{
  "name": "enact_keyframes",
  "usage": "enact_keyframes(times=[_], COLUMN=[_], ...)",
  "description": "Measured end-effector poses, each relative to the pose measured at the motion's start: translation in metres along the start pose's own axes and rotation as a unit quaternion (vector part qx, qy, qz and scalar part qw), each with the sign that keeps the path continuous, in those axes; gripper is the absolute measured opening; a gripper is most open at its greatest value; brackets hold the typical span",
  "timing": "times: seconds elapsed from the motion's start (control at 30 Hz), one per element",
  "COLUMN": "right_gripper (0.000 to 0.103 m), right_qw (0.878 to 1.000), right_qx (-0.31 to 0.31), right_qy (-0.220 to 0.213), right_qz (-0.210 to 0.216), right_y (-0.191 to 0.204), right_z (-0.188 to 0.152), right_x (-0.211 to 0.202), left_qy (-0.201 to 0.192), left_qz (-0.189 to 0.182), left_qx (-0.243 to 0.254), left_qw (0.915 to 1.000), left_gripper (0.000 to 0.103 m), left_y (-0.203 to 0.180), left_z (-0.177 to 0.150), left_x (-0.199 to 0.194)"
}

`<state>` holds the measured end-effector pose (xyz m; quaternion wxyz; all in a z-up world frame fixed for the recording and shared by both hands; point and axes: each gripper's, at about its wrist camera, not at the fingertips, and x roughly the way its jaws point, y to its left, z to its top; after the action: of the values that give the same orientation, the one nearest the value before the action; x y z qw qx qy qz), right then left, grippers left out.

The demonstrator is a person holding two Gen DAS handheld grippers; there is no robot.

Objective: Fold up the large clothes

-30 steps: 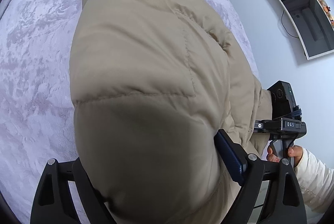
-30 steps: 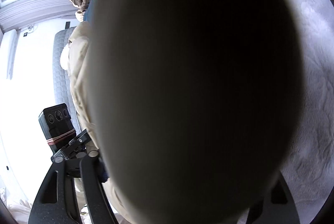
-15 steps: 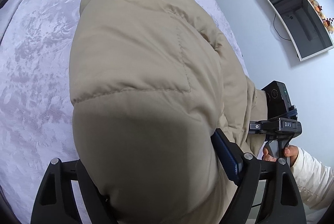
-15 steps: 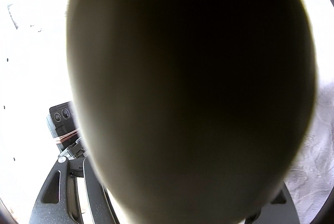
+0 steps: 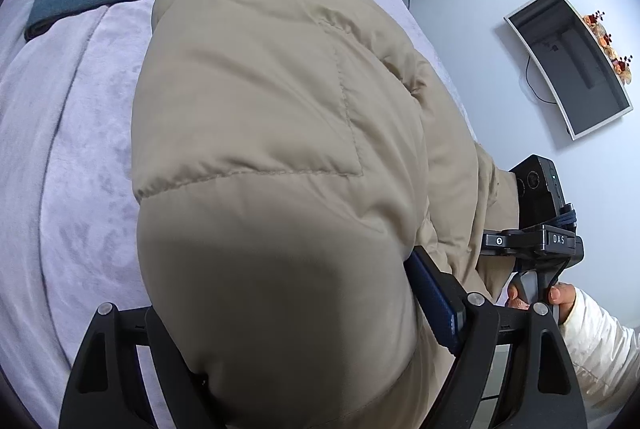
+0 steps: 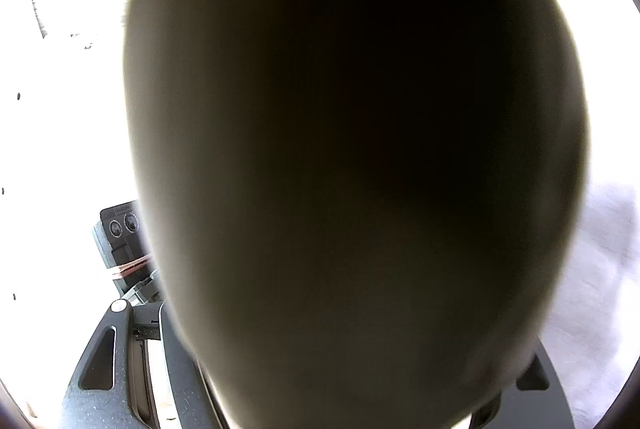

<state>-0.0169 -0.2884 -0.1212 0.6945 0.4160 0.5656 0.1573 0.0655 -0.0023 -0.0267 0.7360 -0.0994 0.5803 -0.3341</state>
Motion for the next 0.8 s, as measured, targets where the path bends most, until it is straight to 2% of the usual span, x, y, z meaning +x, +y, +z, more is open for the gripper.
enact_keyframes(times=[0.1, 0.3, 0.4, 0.47, 0.53, 0.6, 0.67, 0.73, 0.8], right_gripper=[0.072, 0.072, 0.072, 0.072, 0.072, 0.072, 0.072, 0.072, 0.072], right_qw=[1.000, 0.999, 0.999, 0.997, 0.995, 0.992, 0.986, 0.976, 0.962], right_qx=[-0.008, -0.034, -0.037, -0.037, -0.045, -0.049, -0.061, -0.079, -0.108], right_qy=[0.003, 0.022, 0.031, 0.038, 0.042, 0.044, 0.041, 0.019, -0.021], right_qz=[0.003, 0.001, -0.022, -0.052, -0.084, -0.105, -0.147, -0.202, -0.248], right_y=[0.021, 0.047, 0.045, 0.040, 0.036, 0.035, 0.044, 0.052, 0.066], right_z=[0.012, 0.035, 0.043, 0.046, 0.045, 0.041, 0.037, 0.037, 0.027], right_x=[0.038, 0.099, 0.120, 0.132, 0.133, 0.119, 0.101, 0.067, 0.029], left_qy=[-0.008, -0.023, -0.011, -0.004, -0.009, -0.014, -0.016, -0.019, -0.020], left_qz=[0.016, 0.061, 0.097, 0.105, 0.101, 0.102, 0.104, 0.104, 0.104], left_qx=[-0.012, -0.033, -0.042, -0.062, -0.070, -0.068, -0.069, -0.074, -0.077], left_qw=[0.9998, 0.9973, 0.9943, 0.9926, 0.9923, 0.9924, 0.9920, 0.9916, 0.9913], left_gripper=[0.086, 0.086, 0.086, 0.086, 0.087, 0.088, 0.089, 0.089, 0.089], left_y=[0.041, 0.116, 0.145, 0.160, 0.166, 0.160, 0.165, 0.170, 0.164], left_z=[0.013, 0.030, 0.029, 0.027, 0.023, 0.020, 0.020, 0.008, 0.009], left_x=[-0.018, -0.024, -0.010, -0.001, 0.002, 0.002, 0.004, 0.004, 0.009])
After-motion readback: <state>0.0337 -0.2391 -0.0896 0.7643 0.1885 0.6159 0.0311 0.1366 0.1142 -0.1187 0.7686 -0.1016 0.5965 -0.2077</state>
